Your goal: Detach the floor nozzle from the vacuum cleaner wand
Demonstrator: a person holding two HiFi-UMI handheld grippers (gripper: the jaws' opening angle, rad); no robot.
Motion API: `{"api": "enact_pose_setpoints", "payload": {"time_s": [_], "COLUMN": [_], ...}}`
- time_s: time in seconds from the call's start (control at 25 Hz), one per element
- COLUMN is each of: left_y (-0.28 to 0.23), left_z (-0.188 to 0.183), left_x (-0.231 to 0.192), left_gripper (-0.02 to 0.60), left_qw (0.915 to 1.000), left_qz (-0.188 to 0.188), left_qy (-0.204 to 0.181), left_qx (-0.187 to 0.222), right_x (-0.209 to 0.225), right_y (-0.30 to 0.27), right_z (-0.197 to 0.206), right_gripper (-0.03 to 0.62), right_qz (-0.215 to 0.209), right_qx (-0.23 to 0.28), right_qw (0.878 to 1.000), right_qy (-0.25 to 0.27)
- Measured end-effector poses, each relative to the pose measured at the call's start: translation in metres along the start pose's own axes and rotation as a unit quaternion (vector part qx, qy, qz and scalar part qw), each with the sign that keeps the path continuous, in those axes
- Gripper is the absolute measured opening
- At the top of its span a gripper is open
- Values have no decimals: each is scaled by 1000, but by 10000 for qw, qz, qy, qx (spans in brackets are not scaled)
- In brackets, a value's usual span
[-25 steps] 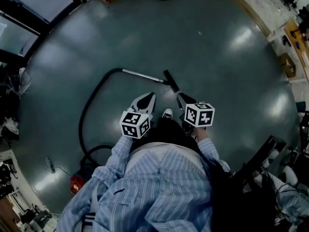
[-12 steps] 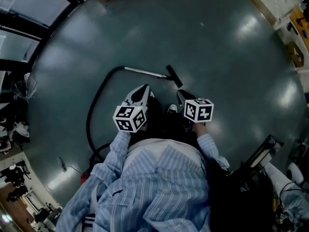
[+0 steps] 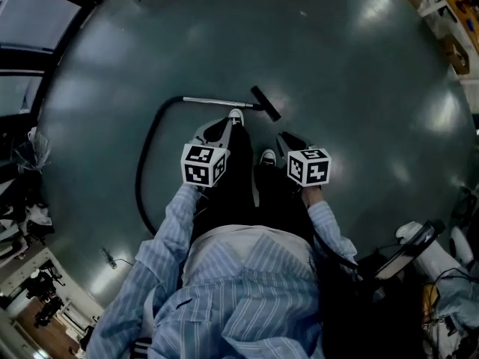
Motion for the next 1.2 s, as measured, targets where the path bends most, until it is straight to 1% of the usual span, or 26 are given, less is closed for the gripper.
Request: {"api": "enact_pose_setpoints", "payload": {"time_s": [0.08, 0.2, 0.36, 0.52, 0.6, 0.68, 0.76, 0.88, 0.96, 1.04, 1.08, 1.16, 1.2], "left_y": [-20, -54, -91, -138, -161, -182, -202, -233, -251, -269, -279, -298, -307], "left_z": [6, 11, 34, 52, 60, 74, 95, 131, 155, 180, 193, 217, 231], "left_x": [-19, -59, -104, -155, -178, -197, -212, -235, -253, -271, -278, -287, -290], "left_gripper": [6, 6, 8, 8, 9, 9, 9, 9, 9, 11, 21, 102, 117], "left_qw": [9995, 9978, 9927, 9870, 9820, 9751, 9679, 9593, 9555, 9519, 9494, 9419, 9368], "left_qz": [206, 452, 752, 977, 1182, 1358, 1452, 1476, 1427, 1379, 1399, 1563, 1659], "left_qy": [-44, -71, 46, -66, -192, -377, -470, -386, -275, -252, -279, -370, -450], "left_qx": [-243, -476, -939, -1277, -1458, -1711, -1997, -2378, -2567, -2724, -2799, -2950, -3047], "right_x": [6, 19, 35, 52, 57, 59, 61, 70, 76, 85, 91, 106, 114], "right_y": [-23, -73, -127, -191, -224, -255, -280, -316, -341, -367, -381, -407, -421], "right_z": [-1, -9, 2, 9, 12, 19, 34, 58, 74, 89, 96, 109, 116], "right_gripper": [41, 56, 91, 161, 189, 197, 199, 204, 213, 220, 224, 231, 233], "right_qz": [93, 212, 294, 365, 355, 332, 323, 365, 402, 432, 460, 557, 616], "right_qx": [-79, -218, -743, -1140, -1306, -1454, -1636, -1859, -1958, -2013, -2029, -2067, -2084], "right_qw": [9998, 9991, 9963, 9908, 9877, 9849, 9815, 9769, 9748, 9727, 9712, 9671, 9651], "right_qy": [157, 297, 319, 628, 781, 880, 943, 987, 994, 1072, 1160, 1376, 1463]}}
Point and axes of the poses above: the fingertips, and each gripper's own axes: y backward along the fingers, x to its right, z out of its underside, the point moved 2 cm from there along y, backward along the fingers, and after that the axes turned 14 degrees about z, right-handed, at the moved point
